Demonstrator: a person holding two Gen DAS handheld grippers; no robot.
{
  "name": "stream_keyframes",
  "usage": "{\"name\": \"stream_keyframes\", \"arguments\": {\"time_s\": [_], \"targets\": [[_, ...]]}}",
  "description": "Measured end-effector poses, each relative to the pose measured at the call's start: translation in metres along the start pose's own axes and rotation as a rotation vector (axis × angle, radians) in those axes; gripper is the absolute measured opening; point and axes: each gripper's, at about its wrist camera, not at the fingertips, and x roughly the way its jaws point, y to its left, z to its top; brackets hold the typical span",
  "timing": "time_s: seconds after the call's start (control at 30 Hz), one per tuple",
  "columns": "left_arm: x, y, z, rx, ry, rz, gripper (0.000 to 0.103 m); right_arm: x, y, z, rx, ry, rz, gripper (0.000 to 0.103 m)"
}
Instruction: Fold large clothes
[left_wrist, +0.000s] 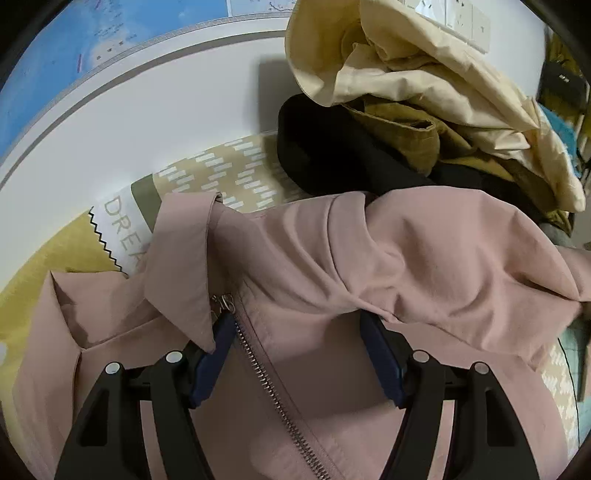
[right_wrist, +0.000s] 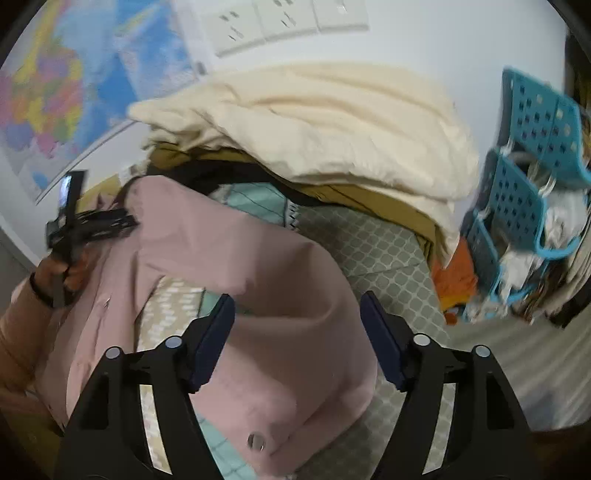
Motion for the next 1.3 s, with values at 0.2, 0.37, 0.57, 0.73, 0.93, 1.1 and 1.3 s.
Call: {"name": "stream_keyframes", "arguments": {"time_s": [0.2,0.37,0.57,0.73,0.93,1.1,1.3], "targets": [[-0.025,-0.006,-0.003,0.007,-0.048,-0.029,0.068,0.004,0.055,-0.041,-0.236,0.076,-0.013,0.081],[-0.048,-0.002,-0.014,-0.004,-0.069,-0.064,0.068,0.042,0.072,-0.059,-0.367,0.146,-0.078,0.079],[-0.071,0.007,-0.028,-0.035,-0.075,-0.117,0.069,0.026,0.047,-0.041,-0.159,0.161,0.061,0.006],[-0.097,0.013,-0.036,-0.025,-0.109,-0.18,0.069,-0.053,0.056,0.009,-0.031,-0.053,0.319,0.006],[-0.149,0.027,-0.052,-0.027,-0.206,-0.282,0.071,-0.135,0.126,0.082,-0.13,-0.268,0.591,0.006],[-0.189,0.06,-0.075,-0.067,-0.282,-0.329,0.073,-0.139,0.22,0.125,-0.287,-0.282,0.791,0.006],[-0.219,0.132,-0.126,-0.207,-0.327,-0.257,0.073,-0.072,0.34,0.144,-0.379,-0.091,0.971,0.006]]}}
